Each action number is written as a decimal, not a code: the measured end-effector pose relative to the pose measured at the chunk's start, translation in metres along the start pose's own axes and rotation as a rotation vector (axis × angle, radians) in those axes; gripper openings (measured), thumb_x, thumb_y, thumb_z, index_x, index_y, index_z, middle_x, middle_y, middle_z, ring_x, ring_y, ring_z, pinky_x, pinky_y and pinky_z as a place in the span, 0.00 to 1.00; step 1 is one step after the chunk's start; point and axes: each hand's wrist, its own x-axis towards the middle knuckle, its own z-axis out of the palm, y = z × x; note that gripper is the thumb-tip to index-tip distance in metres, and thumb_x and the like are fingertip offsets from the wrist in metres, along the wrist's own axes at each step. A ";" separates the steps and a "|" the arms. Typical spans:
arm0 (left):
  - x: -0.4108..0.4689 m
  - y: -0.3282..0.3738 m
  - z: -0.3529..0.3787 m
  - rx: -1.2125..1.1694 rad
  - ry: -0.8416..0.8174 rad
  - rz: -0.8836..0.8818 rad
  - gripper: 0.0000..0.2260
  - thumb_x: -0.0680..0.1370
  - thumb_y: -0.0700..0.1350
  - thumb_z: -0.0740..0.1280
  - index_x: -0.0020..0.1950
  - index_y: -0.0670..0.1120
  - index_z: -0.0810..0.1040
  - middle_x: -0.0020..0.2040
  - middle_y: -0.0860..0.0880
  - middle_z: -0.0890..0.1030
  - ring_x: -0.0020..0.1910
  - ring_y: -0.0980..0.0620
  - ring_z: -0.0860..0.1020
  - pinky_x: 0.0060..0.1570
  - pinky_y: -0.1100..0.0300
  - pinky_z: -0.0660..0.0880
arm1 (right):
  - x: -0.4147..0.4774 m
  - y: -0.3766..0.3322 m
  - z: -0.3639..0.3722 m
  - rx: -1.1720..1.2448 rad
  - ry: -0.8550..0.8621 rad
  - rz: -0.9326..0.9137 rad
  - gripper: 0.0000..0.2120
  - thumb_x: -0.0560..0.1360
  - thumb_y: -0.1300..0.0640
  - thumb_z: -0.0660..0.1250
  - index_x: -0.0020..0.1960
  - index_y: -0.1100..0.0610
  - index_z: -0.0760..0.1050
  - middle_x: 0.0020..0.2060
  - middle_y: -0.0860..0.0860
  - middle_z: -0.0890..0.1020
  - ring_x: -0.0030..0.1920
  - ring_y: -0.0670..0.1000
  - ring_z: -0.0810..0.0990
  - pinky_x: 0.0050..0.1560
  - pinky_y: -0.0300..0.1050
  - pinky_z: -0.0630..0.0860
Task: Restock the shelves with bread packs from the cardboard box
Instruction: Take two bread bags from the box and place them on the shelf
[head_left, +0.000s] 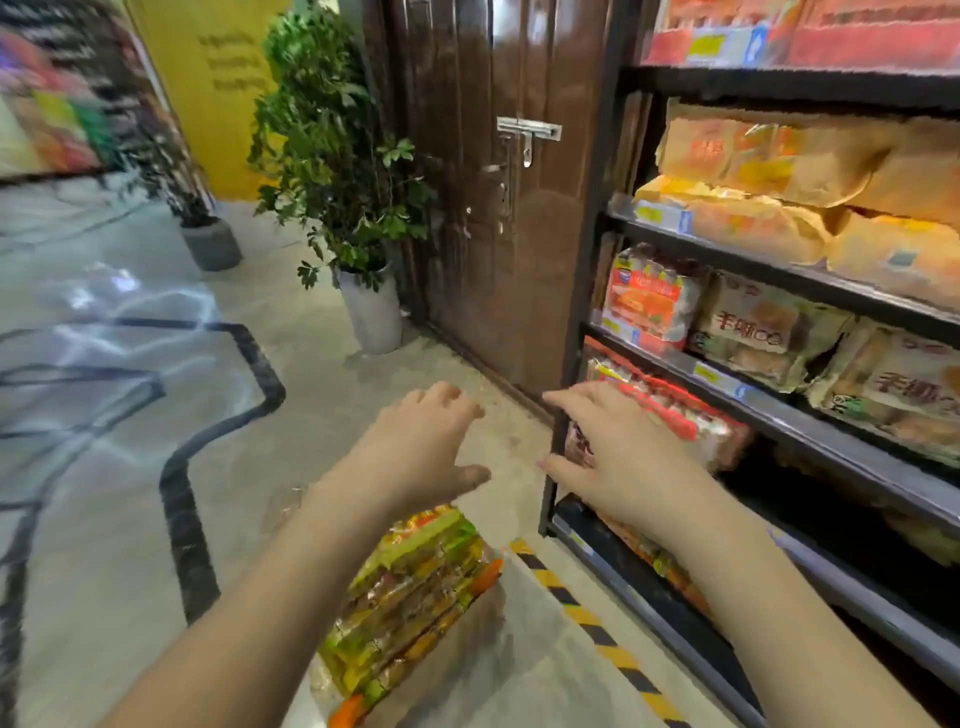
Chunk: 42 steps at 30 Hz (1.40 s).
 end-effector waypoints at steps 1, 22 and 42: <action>0.002 -0.008 0.004 -0.013 -0.010 -0.052 0.32 0.79 0.63 0.68 0.80 0.54 0.65 0.79 0.48 0.65 0.76 0.44 0.68 0.73 0.48 0.70 | 0.015 0.000 0.006 -0.002 -0.024 -0.042 0.33 0.78 0.37 0.65 0.80 0.45 0.61 0.74 0.47 0.67 0.72 0.52 0.69 0.69 0.52 0.71; 0.032 -0.219 0.133 -0.315 -0.188 -0.572 0.33 0.79 0.64 0.68 0.81 0.53 0.65 0.81 0.49 0.64 0.78 0.45 0.67 0.72 0.50 0.69 | 0.253 -0.097 0.180 0.039 -0.390 -0.416 0.30 0.80 0.38 0.63 0.79 0.44 0.62 0.72 0.45 0.69 0.72 0.49 0.70 0.69 0.49 0.71; 0.049 -0.270 0.350 -0.664 -0.307 -1.088 0.44 0.78 0.64 0.71 0.85 0.49 0.53 0.80 0.43 0.64 0.77 0.39 0.68 0.73 0.40 0.72 | 0.309 -0.038 0.377 0.100 -0.680 -0.282 0.31 0.79 0.41 0.67 0.79 0.47 0.63 0.75 0.49 0.67 0.72 0.54 0.71 0.67 0.54 0.74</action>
